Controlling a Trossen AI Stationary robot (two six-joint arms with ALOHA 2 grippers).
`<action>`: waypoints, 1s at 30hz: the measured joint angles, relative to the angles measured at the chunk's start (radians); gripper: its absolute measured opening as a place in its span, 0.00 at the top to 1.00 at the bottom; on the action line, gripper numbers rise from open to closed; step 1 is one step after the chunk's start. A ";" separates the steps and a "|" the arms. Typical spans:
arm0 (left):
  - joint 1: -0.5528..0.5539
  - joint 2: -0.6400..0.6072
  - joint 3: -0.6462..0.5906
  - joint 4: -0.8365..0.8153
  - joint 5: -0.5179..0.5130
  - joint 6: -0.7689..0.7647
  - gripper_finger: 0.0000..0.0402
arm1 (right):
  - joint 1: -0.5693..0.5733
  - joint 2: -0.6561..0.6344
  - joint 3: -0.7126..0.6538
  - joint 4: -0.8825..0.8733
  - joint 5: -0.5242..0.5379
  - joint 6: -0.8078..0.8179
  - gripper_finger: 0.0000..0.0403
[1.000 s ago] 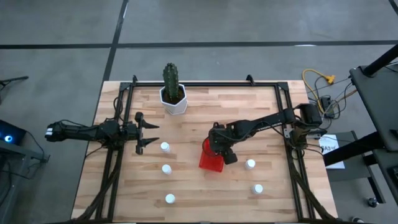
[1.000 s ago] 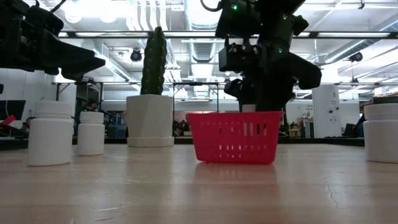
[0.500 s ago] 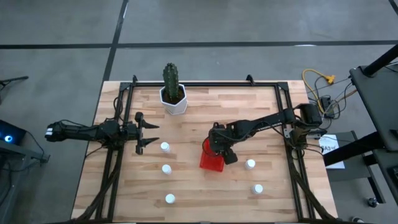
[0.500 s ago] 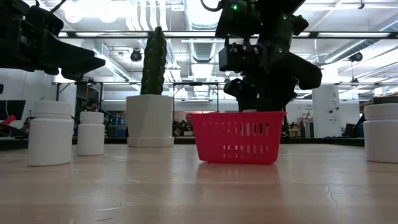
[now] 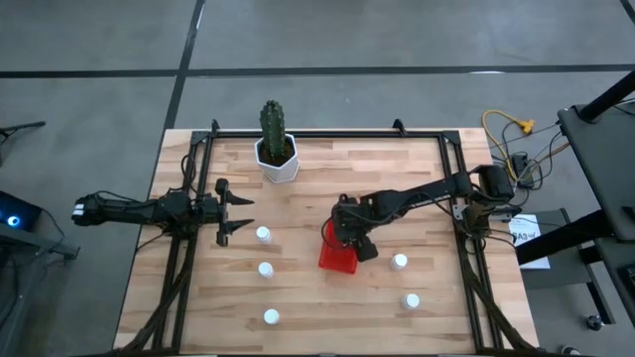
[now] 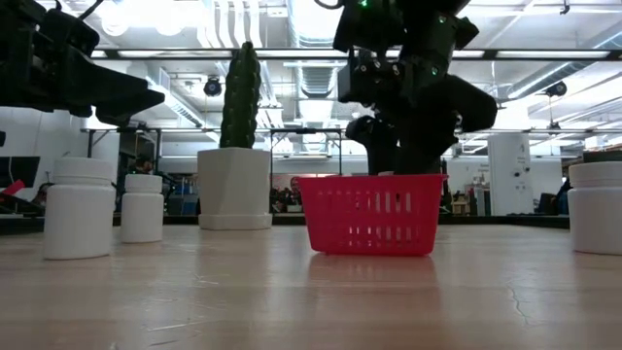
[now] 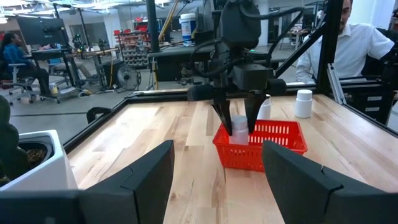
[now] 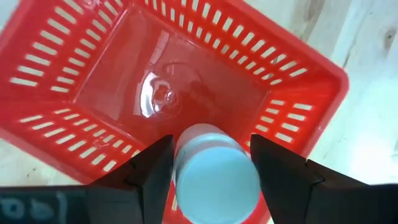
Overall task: Pick and place pill bottles into a basket
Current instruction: Put the white pill bottle into the red bin
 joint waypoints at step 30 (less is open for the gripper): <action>0.000 0.000 0.000 0.000 0.000 0.000 0.44 | 0.006 0.000 0.124 -0.025 -0.008 -0.009 0.50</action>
